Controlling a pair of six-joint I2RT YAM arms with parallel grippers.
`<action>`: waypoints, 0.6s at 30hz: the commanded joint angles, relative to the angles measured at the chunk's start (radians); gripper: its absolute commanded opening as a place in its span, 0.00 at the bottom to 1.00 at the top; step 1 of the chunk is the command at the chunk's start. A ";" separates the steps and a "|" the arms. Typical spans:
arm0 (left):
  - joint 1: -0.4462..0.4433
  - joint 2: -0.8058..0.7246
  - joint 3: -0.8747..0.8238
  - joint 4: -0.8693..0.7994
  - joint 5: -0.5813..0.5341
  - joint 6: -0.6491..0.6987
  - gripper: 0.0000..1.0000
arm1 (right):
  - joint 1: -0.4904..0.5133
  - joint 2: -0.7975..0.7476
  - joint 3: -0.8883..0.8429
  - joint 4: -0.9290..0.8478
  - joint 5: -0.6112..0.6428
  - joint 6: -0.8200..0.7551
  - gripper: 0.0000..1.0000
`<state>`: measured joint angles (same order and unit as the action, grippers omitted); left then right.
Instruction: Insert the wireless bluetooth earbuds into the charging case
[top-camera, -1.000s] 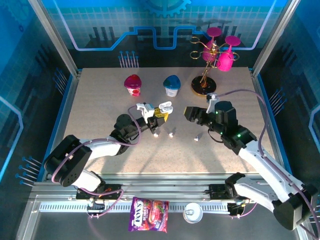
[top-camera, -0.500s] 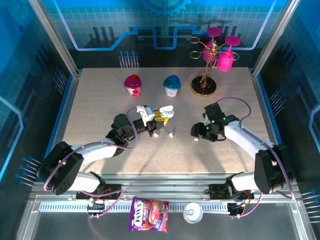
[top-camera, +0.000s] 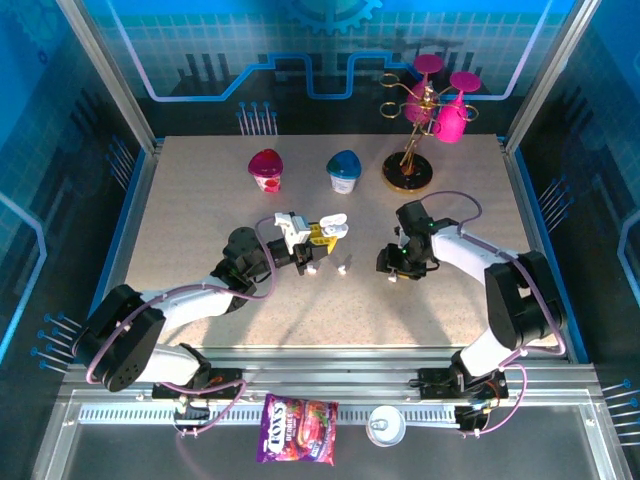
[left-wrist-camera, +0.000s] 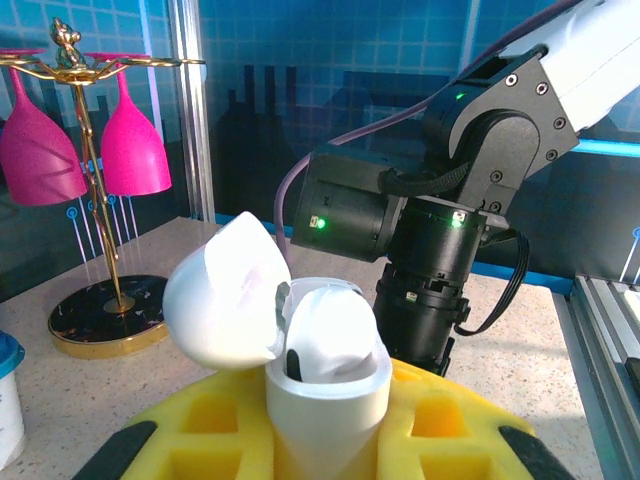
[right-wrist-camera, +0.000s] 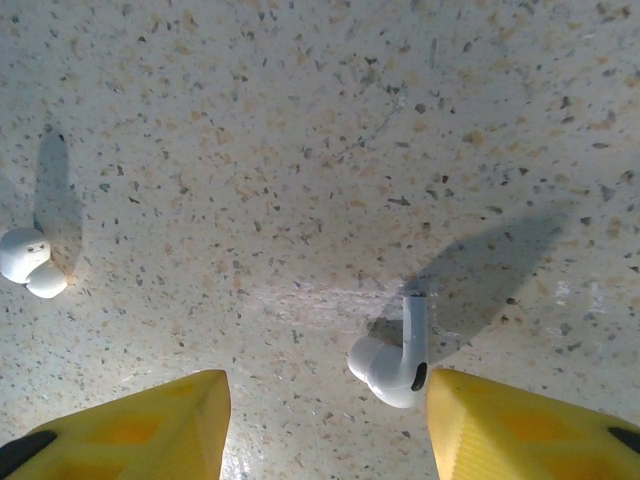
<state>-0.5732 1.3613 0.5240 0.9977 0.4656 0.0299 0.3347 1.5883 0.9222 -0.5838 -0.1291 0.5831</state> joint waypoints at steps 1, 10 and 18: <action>0.002 -0.031 -0.009 0.004 0.016 0.027 0.01 | 0.011 0.016 0.018 -0.028 0.037 0.002 0.55; 0.002 -0.034 -0.014 0.007 0.016 0.024 0.01 | 0.015 0.058 0.010 0.002 0.032 0.014 0.42; 0.002 -0.039 -0.018 0.008 0.017 0.022 0.01 | 0.015 0.080 0.023 -0.001 0.057 0.012 0.25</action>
<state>-0.5732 1.3487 0.5186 0.9920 0.4656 0.0334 0.3355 1.6447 0.9245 -0.5751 -0.0891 0.5938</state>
